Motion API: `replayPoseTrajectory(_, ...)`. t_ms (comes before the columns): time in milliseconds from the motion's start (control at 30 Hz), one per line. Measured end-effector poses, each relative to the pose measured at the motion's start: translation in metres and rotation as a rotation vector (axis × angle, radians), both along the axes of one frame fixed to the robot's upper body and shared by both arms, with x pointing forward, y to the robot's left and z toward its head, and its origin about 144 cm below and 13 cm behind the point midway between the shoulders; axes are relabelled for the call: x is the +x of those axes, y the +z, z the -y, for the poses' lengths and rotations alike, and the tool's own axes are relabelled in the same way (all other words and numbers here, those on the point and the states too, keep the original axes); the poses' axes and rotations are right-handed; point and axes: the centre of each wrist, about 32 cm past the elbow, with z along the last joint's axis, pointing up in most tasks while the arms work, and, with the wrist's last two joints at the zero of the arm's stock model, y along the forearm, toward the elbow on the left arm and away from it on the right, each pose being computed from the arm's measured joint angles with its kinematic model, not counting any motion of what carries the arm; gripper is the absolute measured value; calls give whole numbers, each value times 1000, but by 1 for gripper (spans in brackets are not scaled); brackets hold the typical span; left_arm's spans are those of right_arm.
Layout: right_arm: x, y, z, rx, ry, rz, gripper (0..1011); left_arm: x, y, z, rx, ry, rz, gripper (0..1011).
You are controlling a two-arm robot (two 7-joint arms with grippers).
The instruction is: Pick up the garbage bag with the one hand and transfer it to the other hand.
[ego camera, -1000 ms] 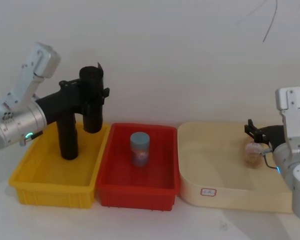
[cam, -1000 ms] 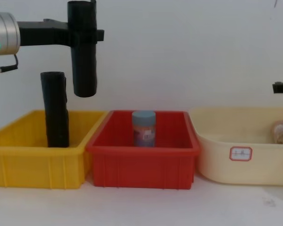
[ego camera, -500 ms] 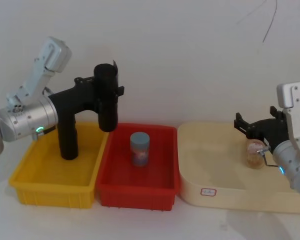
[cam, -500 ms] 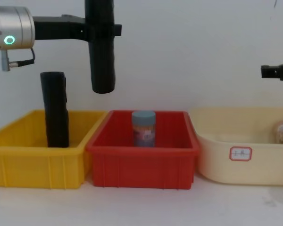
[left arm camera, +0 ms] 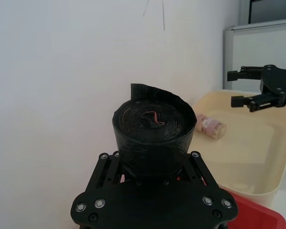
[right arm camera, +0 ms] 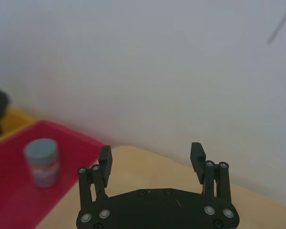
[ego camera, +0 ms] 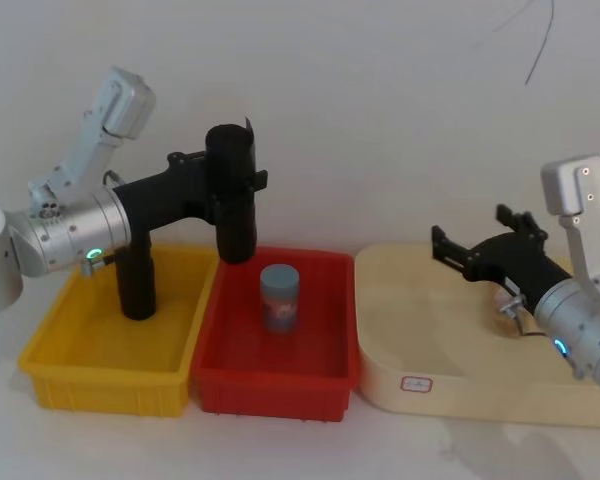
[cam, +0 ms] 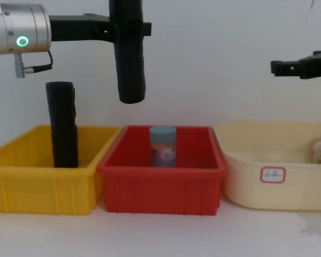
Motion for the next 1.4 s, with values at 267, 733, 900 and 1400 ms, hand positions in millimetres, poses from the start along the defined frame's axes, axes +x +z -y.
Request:
replayPoseTrajectory(267, -2, 4, -7, -13, 137, -19, 1000, 3, -1, 4, 12, -32, -8, 446)
replayPoseTrajectory(733, 17, 3, -35, -67, 271, -71, 1000, 4, -8, -1, 40, -62, -26, 446)
replayPoseTrajectory(900, 22, 5, -44, -75, 307, -85, 1000, 1, -11, -6, 38, -54, -23, 446)
replayPoseTrajectory(1400, 26, 16, -56, -46, 427, -120, 1000, 0, -14, -7, -14, -24, 10, 446)
